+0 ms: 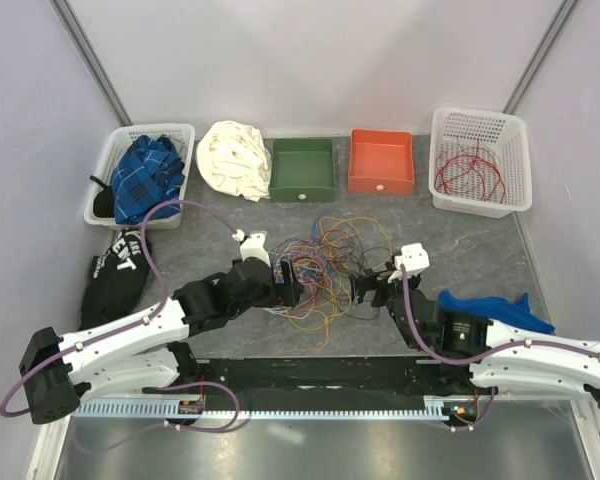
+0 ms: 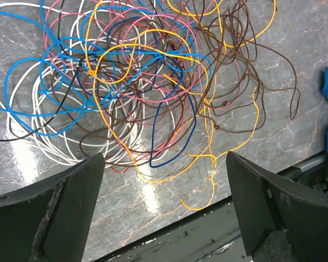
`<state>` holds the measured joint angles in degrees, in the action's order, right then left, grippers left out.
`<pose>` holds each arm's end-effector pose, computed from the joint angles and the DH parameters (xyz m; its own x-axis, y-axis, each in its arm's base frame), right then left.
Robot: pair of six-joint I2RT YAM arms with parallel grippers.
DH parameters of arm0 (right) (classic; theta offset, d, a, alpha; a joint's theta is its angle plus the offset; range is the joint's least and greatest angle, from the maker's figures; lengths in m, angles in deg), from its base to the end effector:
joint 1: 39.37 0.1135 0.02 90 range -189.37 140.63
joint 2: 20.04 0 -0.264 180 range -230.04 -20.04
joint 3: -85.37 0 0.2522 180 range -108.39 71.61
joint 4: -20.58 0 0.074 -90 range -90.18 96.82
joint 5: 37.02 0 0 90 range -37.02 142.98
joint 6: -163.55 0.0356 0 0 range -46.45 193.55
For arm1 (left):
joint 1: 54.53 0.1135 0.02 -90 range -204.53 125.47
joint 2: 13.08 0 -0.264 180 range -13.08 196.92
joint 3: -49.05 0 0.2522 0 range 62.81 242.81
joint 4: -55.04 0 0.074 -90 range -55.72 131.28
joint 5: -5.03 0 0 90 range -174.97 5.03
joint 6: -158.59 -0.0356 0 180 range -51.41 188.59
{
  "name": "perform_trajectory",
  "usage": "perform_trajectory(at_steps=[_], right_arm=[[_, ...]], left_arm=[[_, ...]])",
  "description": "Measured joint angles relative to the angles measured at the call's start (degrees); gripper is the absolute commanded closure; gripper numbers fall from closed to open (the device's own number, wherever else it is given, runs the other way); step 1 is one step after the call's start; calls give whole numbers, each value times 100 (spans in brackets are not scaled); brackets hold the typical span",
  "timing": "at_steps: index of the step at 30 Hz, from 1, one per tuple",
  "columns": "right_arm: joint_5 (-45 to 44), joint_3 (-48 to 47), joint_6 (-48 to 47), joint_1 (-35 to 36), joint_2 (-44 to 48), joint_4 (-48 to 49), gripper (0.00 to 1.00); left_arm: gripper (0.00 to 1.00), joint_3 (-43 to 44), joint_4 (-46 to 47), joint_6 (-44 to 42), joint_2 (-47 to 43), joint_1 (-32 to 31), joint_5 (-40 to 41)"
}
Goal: Untangle the cables
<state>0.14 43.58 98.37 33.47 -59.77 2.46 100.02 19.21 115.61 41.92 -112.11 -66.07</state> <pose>0.0745 0.1453 0.2649 -0.2215 0.1421 -0.9648 -0.2845 0.9369 0.2033 0.1185 -0.1650 0.2430 -0.7210 -0.1558 -0.6752 0.2022 0.8847 -0.4200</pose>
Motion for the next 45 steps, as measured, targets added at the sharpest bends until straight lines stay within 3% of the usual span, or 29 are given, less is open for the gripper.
perform_trajectory(at_steps=[7,16,25,31,32,35,41,45], right_arm=[[-210,-247,-39,0,-1021,-201,2],[-96,-852,4,-216,-2693,-295,4],[1005,-885,109,-1167,-3425,149,33],[1762,-892,136,-1285,-3899,396,64],[1875,-896,140,-1285,-3965,391,76],[2098,-914,164,-1285,-3971,339,99],[2210,-1331,33,-1285,-3012,-129,100],[2221,-2435,-341,-1285,-2225,-468,100]], left_arm=[[6,-166,256,-127,-20,0,-59],[6,-614,586,-175,-42,0,-203],[8,-756,752,-173,-474,0,-431],[9,-960,769,-173,-850,0,-442],[9,-988,769,-173,-901,0,-442],[9,-1069,769,-173,-1106,0,-437],[10,-1172,765,-170,-1781,0,-260],[10,-1185,767,-170,-2212,0,28]])
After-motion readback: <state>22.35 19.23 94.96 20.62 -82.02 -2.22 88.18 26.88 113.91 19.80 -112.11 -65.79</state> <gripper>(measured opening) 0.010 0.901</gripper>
